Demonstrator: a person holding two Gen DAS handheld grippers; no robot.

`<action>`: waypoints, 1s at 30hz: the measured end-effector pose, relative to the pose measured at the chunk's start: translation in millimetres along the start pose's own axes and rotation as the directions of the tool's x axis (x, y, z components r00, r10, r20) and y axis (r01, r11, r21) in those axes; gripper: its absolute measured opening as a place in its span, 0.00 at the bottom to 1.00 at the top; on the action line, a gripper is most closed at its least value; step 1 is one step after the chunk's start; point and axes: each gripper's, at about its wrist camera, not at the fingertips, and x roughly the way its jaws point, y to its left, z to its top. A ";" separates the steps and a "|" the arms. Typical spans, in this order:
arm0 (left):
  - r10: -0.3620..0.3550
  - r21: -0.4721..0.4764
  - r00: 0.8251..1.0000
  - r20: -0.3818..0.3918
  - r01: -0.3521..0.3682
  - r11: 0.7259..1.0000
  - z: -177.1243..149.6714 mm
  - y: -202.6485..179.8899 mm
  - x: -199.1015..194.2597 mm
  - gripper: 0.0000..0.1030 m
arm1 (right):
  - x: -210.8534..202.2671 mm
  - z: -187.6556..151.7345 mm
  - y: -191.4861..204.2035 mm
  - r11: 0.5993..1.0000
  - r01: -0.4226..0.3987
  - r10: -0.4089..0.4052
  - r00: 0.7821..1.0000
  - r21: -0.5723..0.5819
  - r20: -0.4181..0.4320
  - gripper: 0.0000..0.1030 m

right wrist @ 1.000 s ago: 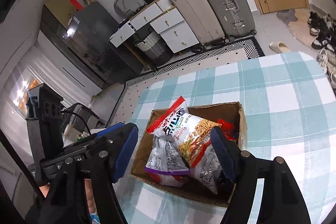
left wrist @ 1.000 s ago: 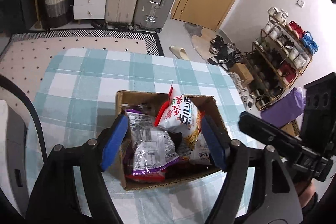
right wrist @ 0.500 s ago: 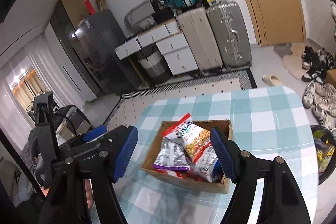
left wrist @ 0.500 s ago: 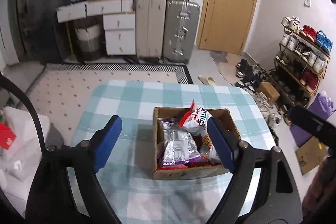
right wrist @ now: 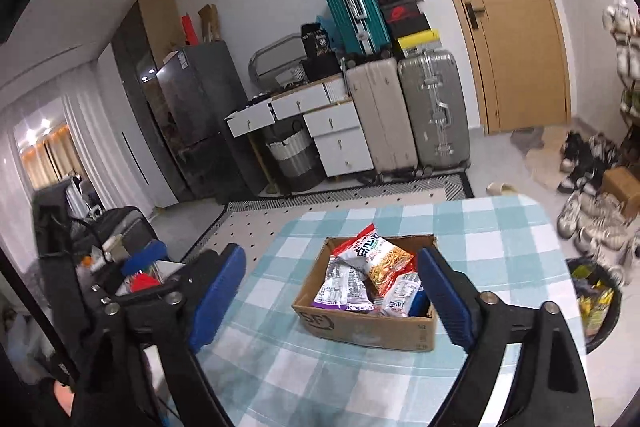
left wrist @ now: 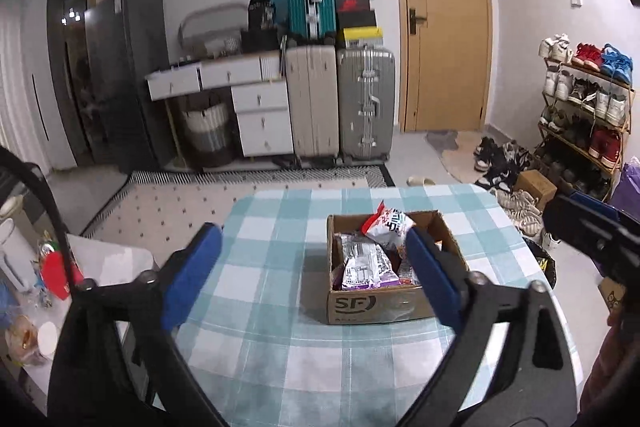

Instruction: Organize snacks

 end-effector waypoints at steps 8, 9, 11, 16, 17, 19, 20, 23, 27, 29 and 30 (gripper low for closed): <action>-0.003 0.008 0.999 0.046 0.002 1.000 -38.6 6.3 -43.5 0.99 | -31.5 -31.8 9.1 0.998 0.027 -0.024 0.998 -0.055 0.053 0.96; 0.001 0.003 0.999 0.054 -0.001 1.000 -43.6 8.9 -44.5 0.99 | -35.5 -35.5 8.1 0.997 0.030 -0.026 0.998 -0.066 0.063 0.97; -0.004 -0.009 0.998 0.070 0.005 1.000 -55.8 16.9 -46.2 0.99 | -44.2 -47.6 7.1 0.995 0.043 -0.032 0.994 -0.095 0.105 0.98; 0.007 -0.088 0.998 0.063 -0.001 0.996 -90.4 40.8 -35.7 0.99 | -52.6 -83.3 -5.4 0.987 0.107 -0.085 0.981 -0.122 0.174 0.99; 0.009 -0.105 0.998 0.062 -0.003 0.994 -98.8 44.4 -33.6 0.99 | -52.2 -89.8 -8.8 0.986 0.112 -0.090 0.980 -0.121 0.179 0.99; 0.017 -0.095 0.998 0.060 -0.011 0.995 -108.9 47.7 -27.0 0.99 | -50.9 -104.1 -16.4 0.983 0.125 -0.099 0.978 -0.137 0.185 0.99; 0.034 -0.081 0.997 0.075 -0.028 0.996 -115.1 47.6 -27.1 0.99 | -49.9 -111.0 -18.2 0.979 0.137 -0.108 0.976 -0.149 0.188 0.99; 0.072 -0.033 0.988 0.139 -0.069 0.997 -131.5 43.4 -26.0 0.99 | -49.9 -131.5 -26.2 0.977 0.147 -0.116 0.974 -0.155 0.196 0.99; 0.059 -0.016 0.988 0.144 -0.057 0.998 -142.0 37.8 -17.1 0.99 | -54.1 -146.6 -40.7 0.984 0.154 -0.132 0.970 -0.095 0.202 0.99; 0.055 -0.012 0.987 0.152 -0.054 0.998 -139.5 36.6 -18.7 0.99 | -54.0 -151.4 -44.0 0.984 0.152 -0.131 0.971 -0.093 0.199 0.99; 0.051 -0.007 0.987 0.154 -0.051 0.999 -141.9 35.7 -15.8 0.99 | -54.7 -154.1 -45.2 0.983 0.156 -0.135 0.971 -0.097 0.198 0.99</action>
